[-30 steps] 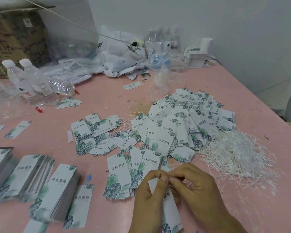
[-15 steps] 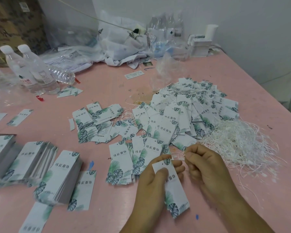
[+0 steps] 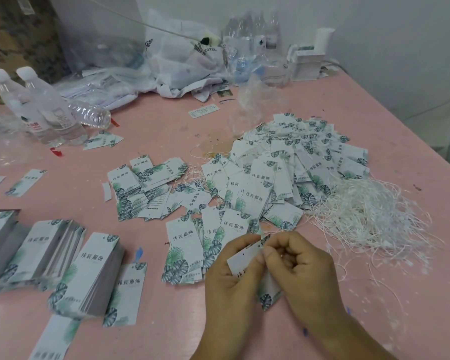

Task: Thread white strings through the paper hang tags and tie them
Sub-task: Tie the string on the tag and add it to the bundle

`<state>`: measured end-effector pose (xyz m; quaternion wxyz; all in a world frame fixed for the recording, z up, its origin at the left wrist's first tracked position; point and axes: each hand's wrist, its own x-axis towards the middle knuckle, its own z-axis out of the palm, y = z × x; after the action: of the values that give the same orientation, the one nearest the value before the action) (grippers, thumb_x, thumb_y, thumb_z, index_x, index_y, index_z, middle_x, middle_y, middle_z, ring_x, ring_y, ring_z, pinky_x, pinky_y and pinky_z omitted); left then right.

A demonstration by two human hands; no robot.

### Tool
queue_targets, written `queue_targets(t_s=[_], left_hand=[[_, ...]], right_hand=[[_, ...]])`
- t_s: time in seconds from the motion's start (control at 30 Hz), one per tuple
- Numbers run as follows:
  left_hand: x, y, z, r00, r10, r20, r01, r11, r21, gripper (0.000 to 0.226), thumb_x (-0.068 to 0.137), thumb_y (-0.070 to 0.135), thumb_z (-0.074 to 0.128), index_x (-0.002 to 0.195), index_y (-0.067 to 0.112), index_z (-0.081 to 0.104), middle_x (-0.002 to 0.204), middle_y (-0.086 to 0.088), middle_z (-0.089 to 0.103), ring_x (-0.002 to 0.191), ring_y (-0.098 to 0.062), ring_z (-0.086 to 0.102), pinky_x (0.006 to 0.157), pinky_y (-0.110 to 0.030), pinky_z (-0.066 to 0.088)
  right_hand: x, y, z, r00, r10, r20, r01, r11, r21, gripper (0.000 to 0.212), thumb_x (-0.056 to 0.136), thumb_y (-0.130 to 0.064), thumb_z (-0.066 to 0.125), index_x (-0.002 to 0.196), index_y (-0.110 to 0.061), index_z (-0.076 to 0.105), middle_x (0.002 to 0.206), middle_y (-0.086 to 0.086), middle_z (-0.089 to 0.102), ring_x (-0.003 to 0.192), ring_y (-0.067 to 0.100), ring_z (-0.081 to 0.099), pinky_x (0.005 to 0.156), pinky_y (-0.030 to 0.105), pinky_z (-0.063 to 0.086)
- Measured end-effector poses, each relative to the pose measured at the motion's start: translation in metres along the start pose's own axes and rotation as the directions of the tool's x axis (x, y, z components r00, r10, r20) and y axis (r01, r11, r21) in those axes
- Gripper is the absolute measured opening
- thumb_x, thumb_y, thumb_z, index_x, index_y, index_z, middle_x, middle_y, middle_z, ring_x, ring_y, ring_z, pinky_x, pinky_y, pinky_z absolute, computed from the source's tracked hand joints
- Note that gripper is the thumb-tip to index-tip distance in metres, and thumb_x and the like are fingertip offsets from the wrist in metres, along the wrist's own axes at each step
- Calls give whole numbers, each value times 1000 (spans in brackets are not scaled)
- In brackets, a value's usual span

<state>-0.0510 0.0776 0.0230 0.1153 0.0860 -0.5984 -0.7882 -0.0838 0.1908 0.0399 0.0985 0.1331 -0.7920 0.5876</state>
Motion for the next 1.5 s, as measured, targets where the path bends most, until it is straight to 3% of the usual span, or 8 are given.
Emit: queue_targets(t_s=[0.17, 0.43, 0.73, 1.0, 1.17, 1.33, 1.4, 1.5], left_hand=[[-1, 3, 2, 1000, 3, 14, -2, 999, -51, 29, 73, 30, 81, 100, 27, 75, 94, -11, 77, 85, -25, 74, 72, -32, 57], [0, 8, -5, 990, -93, 105, 109, 980, -166, 37, 66, 27, 68, 100, 15, 77, 96, -20, 75, 88, -34, 72, 77, -44, 58], [8, 9, -7, 982, -176, 65, 186, 962, -202, 34, 58, 29, 85, 87, 12, 76, 81, -20, 71, 74, -32, 66, 70, -41, 52], [5, 12, -10, 995, -88, 50, 92, 991, -93, 23, 65, 30, 83, 83, 18, 75, 78, -11, 72, 68, -22, 66, 60, -31, 53], [8, 10, -12, 998, -66, -12, 64, 987, -148, 19, 66, 25, 80, 81, 15, 72, 80, -22, 74, 76, -28, 72, 65, -33, 56], [11, 9, -14, 992, -125, -3, 121, 968, -222, 16, 67, 19, 78, 80, 12, 71, 82, -21, 74, 82, -33, 74, 67, -29, 57], [10, 9, -13, 990, -143, 5, 140, 965, -222, 18, 66, 21, 78, 80, 13, 71, 83, -24, 74, 82, -32, 74, 68, -29, 58], [8, 7, -11, 986, -164, 15, 164, 963, -216, 20, 67, 23, 79, 83, 13, 71, 86, -28, 73, 80, -31, 73, 69, -32, 58]], right_hand=[[-1, -2, 0, 1000, -10, -29, 10, 1000, 2, 9, 79, -40, 60, 85, -41, 65, 66, -16, 65, 51, 18, 50, 50, 24, 46], [2, 1, -6, 998, -23, -58, 22, 1000, -18, 16, 80, -22, 67, 82, -37, 66, 58, -8, 57, 47, 1, 42, 48, 9, 39], [4, 1, -9, 987, 90, 131, -108, 984, 145, 6, 74, -23, 70, 76, -29, 71, 50, 4, 41, 48, 7, 33, 47, 16, 32], [12, 3, -18, 928, 195, 316, -276, 932, 235, 18, 69, -36, 73, 79, -22, 73, 65, 12, 63, 59, 16, 53, 56, 24, 46], [27, 9, -24, 710, 473, 521, -703, 511, 494, 10, 76, -11, 68, 86, -9, 69, 52, 3, 45, 33, 6, 29, 32, 13, 23], [35, 14, -34, 606, 570, 554, -731, 126, 670, 11, 73, -14, 64, 78, -4, 67, 46, -1, 37, 28, 3, 20, 30, 12, 12], [34, 12, -34, 663, 565, 491, -682, 184, 708, 18, 72, -23, 68, 79, -7, 69, 48, -1, 37, 30, 4, 20, 30, 14, 13], [24, 3, -32, 897, 411, 165, -434, 743, 510, 24, 73, -42, 73, 82, -20, 72, 53, -2, 44, 38, 9, 30, 36, 20, 21]])
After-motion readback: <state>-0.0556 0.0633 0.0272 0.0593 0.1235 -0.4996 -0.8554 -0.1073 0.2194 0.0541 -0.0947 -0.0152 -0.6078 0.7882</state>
